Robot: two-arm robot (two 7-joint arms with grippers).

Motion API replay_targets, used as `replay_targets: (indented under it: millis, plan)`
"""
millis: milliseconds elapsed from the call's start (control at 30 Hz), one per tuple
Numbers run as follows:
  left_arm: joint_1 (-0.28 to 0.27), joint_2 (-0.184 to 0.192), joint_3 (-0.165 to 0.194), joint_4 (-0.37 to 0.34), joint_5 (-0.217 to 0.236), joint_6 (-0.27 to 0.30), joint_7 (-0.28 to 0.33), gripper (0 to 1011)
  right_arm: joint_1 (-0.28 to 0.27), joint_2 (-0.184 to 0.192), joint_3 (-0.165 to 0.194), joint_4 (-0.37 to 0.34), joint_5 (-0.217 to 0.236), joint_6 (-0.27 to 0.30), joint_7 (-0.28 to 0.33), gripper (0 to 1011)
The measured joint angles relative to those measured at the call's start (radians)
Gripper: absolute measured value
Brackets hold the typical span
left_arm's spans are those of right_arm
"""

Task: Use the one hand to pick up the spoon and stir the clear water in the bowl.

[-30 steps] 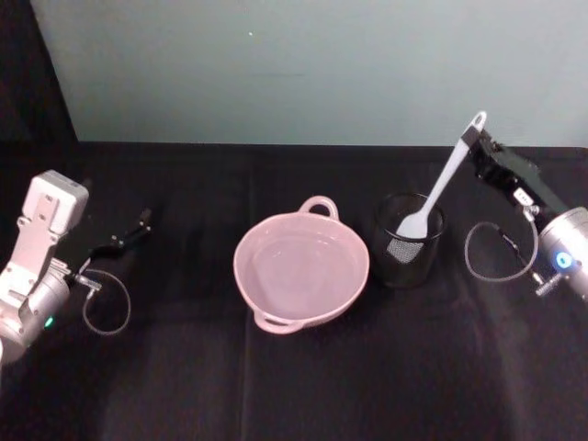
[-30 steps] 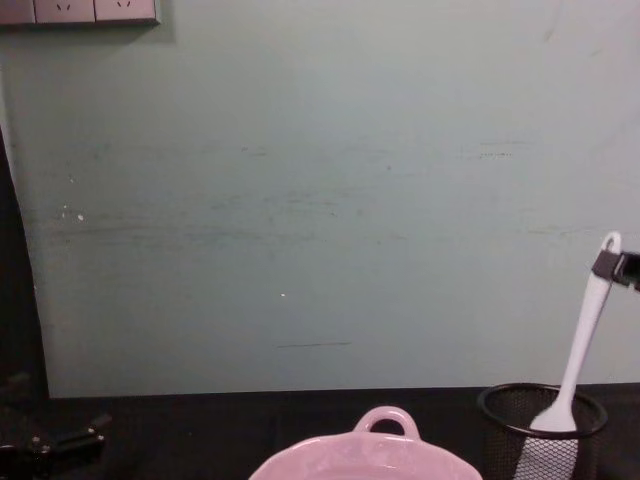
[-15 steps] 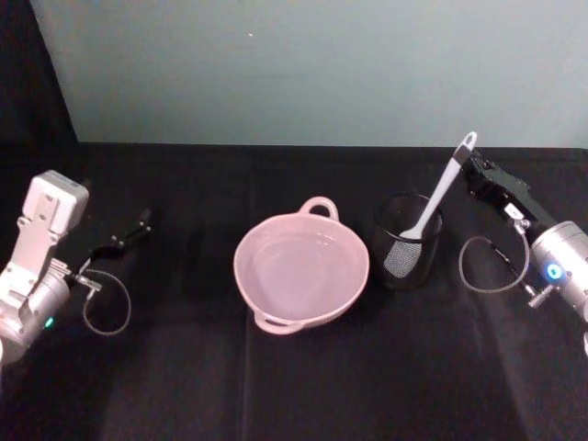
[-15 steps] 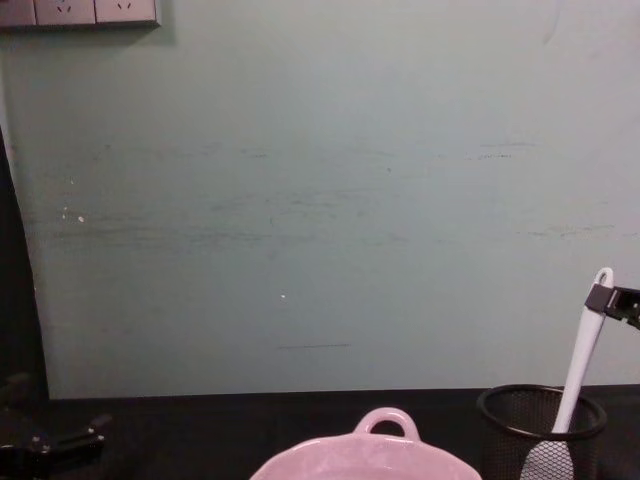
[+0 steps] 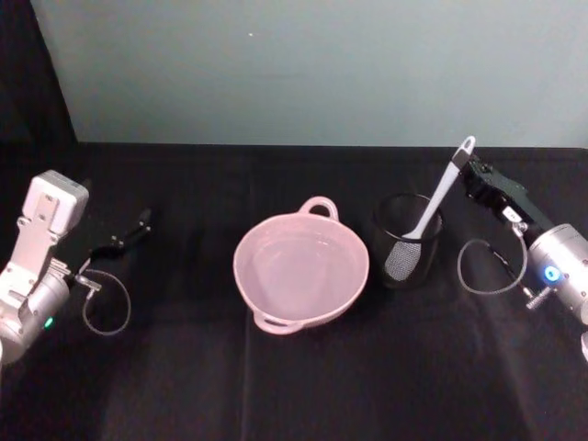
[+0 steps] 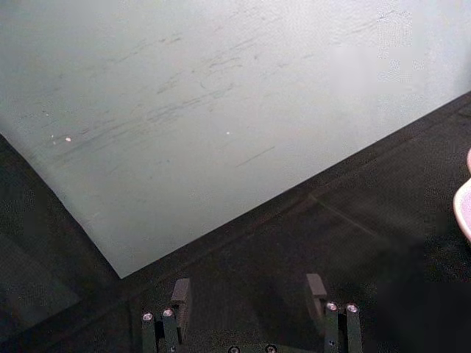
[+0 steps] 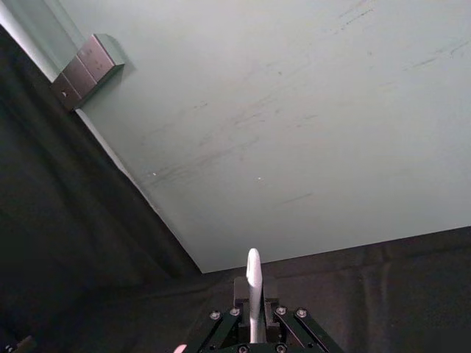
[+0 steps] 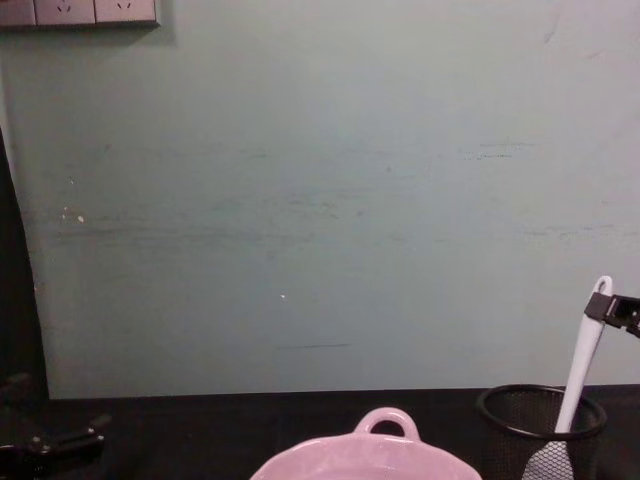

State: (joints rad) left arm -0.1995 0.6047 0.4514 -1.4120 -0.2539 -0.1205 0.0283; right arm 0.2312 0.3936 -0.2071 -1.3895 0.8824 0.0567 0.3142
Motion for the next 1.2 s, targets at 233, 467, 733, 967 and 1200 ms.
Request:
replay_targets:
  millis: [233,467,733,967,1200]
  plan:
    - [0.000,0.000,0.000,0.000,0.000,0.000,0.000,1011,0.000,0.000,0.001,-0.002,0.000,0.000,0.000,239]
    - [0.000,0.000,0.000,0.000,0.000,0.000,0.000,1011,-0.001,0.000,0.002,-0.004,-0.002,0.000,-0.001,476]
    - [0.000,0.000,0.000,0.000,0.000,0.000,0.000,1011,-0.002,0.000,0.002,-0.005,-0.002,0.000,-0.001,711]
    - [0.000,0.000,0.000,0.000,0.000,0.000,0.000,1011,-0.003,0.006,-0.006,-0.010,-0.021,-0.009,-0.005,918]
    - [0.000,0.000,0.000,0.000,0.000,0.000,0.000,1011,-0.016,0.028,-0.027,-0.039,-0.132,-0.051,-0.048,1002]
